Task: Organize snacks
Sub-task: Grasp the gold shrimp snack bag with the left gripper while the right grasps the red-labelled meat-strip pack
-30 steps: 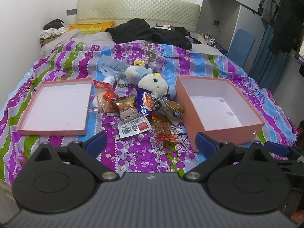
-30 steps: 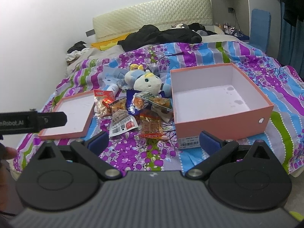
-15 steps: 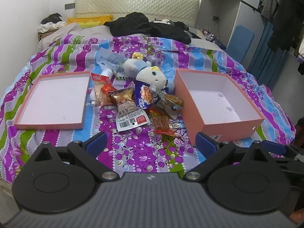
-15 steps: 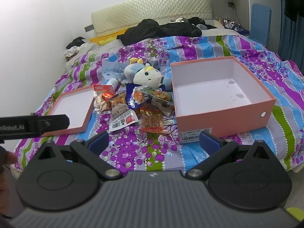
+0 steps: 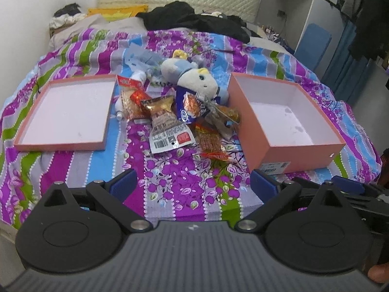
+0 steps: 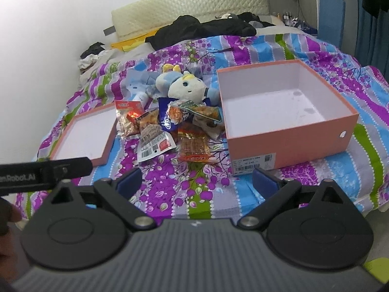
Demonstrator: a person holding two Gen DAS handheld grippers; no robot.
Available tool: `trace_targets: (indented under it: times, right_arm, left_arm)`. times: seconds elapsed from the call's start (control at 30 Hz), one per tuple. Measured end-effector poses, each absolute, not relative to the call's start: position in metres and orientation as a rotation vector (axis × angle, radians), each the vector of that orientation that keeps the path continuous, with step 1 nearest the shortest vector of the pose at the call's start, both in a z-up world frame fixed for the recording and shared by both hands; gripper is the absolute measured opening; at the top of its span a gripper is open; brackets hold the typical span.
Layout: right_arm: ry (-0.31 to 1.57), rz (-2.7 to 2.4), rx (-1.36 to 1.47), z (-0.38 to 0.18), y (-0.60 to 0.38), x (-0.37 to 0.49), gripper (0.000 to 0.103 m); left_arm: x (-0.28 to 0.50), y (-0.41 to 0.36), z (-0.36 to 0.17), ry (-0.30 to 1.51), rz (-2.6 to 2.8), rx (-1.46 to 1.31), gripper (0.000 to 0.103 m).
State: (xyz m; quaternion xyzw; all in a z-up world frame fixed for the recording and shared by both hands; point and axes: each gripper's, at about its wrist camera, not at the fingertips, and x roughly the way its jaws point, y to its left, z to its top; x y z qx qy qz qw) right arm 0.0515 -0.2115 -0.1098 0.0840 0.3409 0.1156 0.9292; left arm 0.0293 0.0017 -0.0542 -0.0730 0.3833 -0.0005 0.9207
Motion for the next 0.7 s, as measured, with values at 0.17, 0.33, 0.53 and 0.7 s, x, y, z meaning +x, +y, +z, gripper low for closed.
trace_targets:
  times: [0.17,0.33,0.53,0.7]
  right_arm:
    - [0.712,0.263,0.159,-0.116,-0.206,0.064,0.089]
    - [0.739,0.274,0.130,-0.124,-0.196,0.080,0.078]
    - [0.757,0.286,0.085,-0.133,-0.183,0.100,0.072]
    - [0.794,0.316,0.034,-0.146,-0.168,0.123,0.064]
  left_arm:
    - [0.045,0.005,-0.067,0.807,0.006,-0.166,0.101]
    - [0.066,0.008,-0.081,0.830,0.022,-0.171,0.101]
    - [0.092,0.022,-0.097,0.854,0.055,-0.202,0.101]
    - [0.116,0.038,-0.114,0.874,0.084,-0.245,0.101]
